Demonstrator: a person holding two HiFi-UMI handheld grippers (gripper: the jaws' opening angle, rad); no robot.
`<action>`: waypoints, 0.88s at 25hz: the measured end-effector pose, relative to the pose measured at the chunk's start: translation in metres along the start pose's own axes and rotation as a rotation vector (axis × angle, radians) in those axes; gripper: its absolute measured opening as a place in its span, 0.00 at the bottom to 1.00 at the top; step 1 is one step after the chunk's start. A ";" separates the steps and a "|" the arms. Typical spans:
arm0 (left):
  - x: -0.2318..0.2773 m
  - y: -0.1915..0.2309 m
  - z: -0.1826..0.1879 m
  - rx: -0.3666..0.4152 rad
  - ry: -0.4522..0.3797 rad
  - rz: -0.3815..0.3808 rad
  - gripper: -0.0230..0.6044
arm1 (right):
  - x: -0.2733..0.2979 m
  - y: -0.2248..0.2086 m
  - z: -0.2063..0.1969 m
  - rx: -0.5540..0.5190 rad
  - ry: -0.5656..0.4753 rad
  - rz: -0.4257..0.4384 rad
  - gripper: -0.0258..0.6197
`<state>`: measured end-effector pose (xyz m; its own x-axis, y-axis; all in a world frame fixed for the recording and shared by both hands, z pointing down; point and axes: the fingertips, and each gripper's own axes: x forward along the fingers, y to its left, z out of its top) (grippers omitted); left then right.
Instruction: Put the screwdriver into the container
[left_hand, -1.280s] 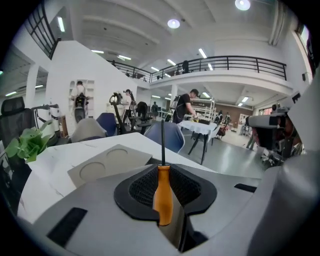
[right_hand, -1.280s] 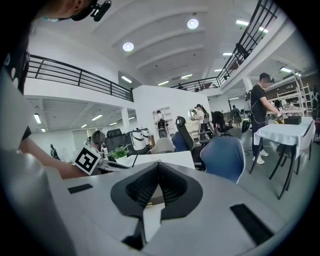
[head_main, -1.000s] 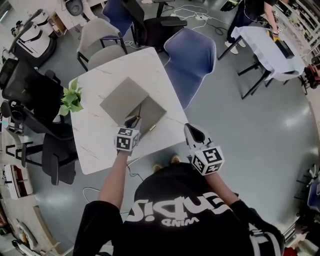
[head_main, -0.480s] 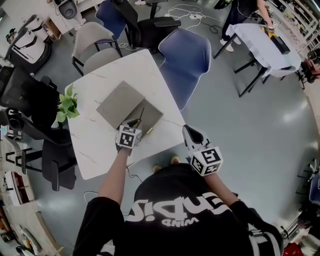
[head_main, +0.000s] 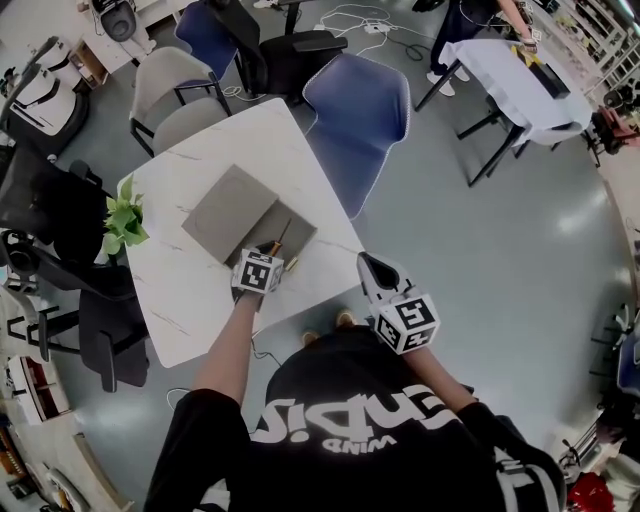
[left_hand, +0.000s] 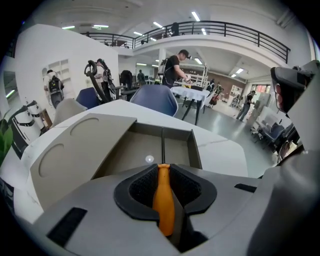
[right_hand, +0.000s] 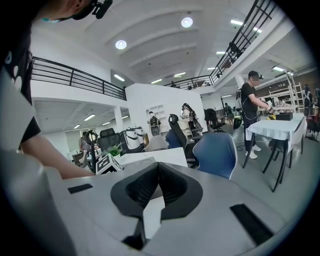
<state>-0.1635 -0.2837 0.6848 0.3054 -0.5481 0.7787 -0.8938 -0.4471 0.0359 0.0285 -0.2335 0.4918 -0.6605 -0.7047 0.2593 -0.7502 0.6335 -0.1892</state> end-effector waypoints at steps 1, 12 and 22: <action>0.002 -0.001 -0.001 0.000 0.008 -0.004 0.17 | -0.001 -0.001 -0.001 0.002 0.001 -0.005 0.06; 0.013 -0.004 -0.006 0.022 0.078 -0.019 0.18 | -0.004 -0.003 -0.006 0.017 0.011 -0.022 0.06; 0.011 -0.005 -0.005 0.011 0.049 0.002 0.25 | -0.007 -0.005 -0.008 0.025 0.016 -0.021 0.06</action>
<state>-0.1575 -0.2840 0.6964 0.2872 -0.5137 0.8085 -0.8904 -0.4544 0.0275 0.0376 -0.2292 0.4986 -0.6439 -0.7128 0.2782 -0.7648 0.6102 -0.2066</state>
